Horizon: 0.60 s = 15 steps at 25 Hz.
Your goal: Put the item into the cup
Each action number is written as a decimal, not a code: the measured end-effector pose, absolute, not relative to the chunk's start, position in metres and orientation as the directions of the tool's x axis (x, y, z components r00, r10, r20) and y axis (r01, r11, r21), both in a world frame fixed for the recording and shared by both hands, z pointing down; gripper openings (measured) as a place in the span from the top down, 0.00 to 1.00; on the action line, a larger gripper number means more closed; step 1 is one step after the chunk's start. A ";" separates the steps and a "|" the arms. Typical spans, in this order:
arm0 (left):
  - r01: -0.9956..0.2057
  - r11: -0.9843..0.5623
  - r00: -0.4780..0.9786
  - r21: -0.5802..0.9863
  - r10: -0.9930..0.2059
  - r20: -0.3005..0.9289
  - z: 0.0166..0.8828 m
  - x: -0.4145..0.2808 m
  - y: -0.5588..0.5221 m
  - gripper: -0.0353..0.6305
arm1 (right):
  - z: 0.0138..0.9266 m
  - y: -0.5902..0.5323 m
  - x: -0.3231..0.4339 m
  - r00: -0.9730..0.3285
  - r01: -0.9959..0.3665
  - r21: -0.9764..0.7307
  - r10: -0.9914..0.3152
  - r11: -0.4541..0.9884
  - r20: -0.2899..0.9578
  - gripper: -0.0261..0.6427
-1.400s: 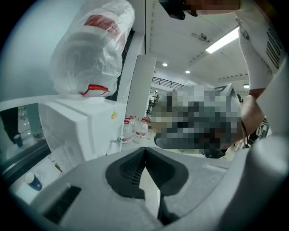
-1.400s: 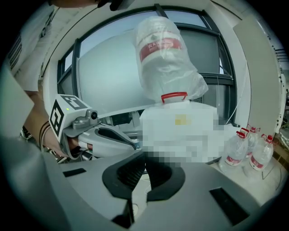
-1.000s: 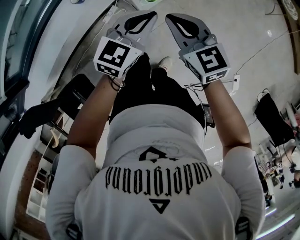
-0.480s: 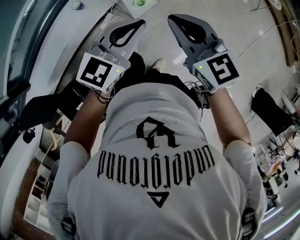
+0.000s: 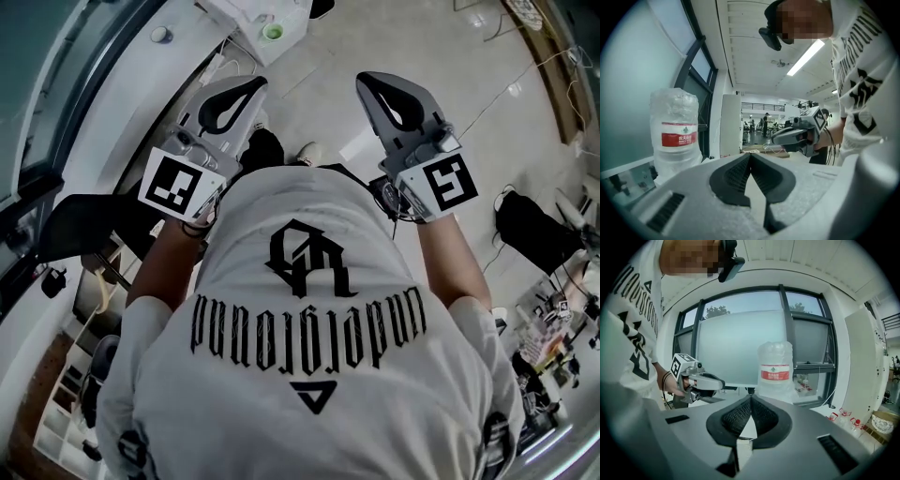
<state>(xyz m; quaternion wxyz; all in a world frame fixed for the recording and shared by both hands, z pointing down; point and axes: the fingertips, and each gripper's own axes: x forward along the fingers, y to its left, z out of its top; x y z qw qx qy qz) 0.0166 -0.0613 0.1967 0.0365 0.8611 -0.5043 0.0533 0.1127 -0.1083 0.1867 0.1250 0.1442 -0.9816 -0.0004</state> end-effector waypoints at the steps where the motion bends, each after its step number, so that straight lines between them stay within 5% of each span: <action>1: -0.876 -0.482 0.480 0.012 -0.869 0.123 0.194 0.015 -0.059 0.92 | 0.182 -0.107 0.116 -0.928 -0.285 0.039 -0.285 0.958 0.241 0.94; 15: -0.918 -0.397 0.397 0.017 -0.914 0.082 0.155 0.008 -0.054 0.93 | 0.146 -0.117 0.157 -0.935 -0.308 0.025 -0.308 0.951 0.178 0.94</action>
